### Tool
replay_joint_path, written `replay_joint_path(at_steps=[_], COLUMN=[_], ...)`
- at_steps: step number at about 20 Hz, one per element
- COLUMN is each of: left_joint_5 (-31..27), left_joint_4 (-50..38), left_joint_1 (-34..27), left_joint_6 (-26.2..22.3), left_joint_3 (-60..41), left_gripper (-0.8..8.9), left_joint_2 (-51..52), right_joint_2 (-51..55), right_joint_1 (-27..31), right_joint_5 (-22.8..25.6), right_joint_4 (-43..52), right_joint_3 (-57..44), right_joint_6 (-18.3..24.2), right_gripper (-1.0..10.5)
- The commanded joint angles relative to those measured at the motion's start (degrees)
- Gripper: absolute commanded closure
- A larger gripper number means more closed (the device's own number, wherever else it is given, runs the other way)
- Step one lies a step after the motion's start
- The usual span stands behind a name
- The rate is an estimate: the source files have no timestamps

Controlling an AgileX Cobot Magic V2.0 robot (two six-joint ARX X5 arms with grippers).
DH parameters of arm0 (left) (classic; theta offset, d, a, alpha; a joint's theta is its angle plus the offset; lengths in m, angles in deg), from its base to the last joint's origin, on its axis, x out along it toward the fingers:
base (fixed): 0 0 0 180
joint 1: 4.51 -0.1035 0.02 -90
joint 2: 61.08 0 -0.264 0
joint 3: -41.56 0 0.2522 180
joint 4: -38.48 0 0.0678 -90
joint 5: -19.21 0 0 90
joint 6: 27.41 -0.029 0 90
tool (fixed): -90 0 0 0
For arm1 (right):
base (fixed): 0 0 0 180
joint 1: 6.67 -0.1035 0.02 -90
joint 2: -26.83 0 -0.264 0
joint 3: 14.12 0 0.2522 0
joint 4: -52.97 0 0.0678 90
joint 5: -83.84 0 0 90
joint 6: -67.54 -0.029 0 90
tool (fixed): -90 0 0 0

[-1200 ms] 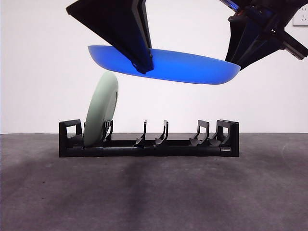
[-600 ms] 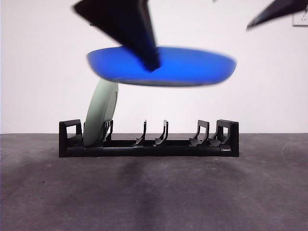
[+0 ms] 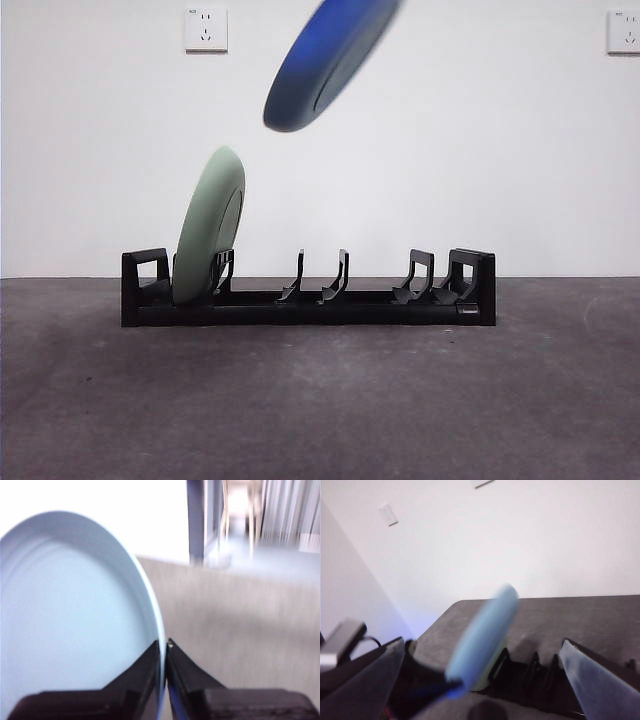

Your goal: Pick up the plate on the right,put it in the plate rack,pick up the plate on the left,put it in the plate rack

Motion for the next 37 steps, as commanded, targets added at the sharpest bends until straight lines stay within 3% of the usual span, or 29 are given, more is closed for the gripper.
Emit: replay_joint_path(at_steps=[1,5,12,17,29,37], left_joint_5=[6.16,10.19,10.19,9.6,8.13,5.49], left_joint_4=[-7.69,-16.76,-33.4,-36.7,-36.48,-30.93], left_joint_1=[-4.68,-8.68,-11.74,-13.18,-14.05,-13.97], left_joint_6=[15.47,24.61,37.05,38.64,37.92,33.57], left_joint_3=[-0.33,-0.33,-0.33,-0.31,-0.31,-0.31], left_gripper=[8.23,8.23,8.23,8.23,8.23,8.23], left_joint_2=[-3.3,-8.81,-17.62,-21.64,-25.38,-25.42], right_joint_2=[0.55,0.72,-0.39,-1.25,-4.42,-5.51], right_joint_1=[0.02,0.02,0.02,0.02,0.02,0.02], right_joint_5=[0.33,0.35,0.66,3.39,3.3,3.28], right_joint_4=[0.09,-0.02,-1.29,-1.49,-0.26,0.76], right_joint_3=[-0.04,-0.04,-0.04,-0.04,-0.04,-0.04], right_joint_6=[0.0,0.55,1.97,3.21,3.56,3.56], right_gripper=[3.9,3.9,3.9,3.9,3.9,3.9])
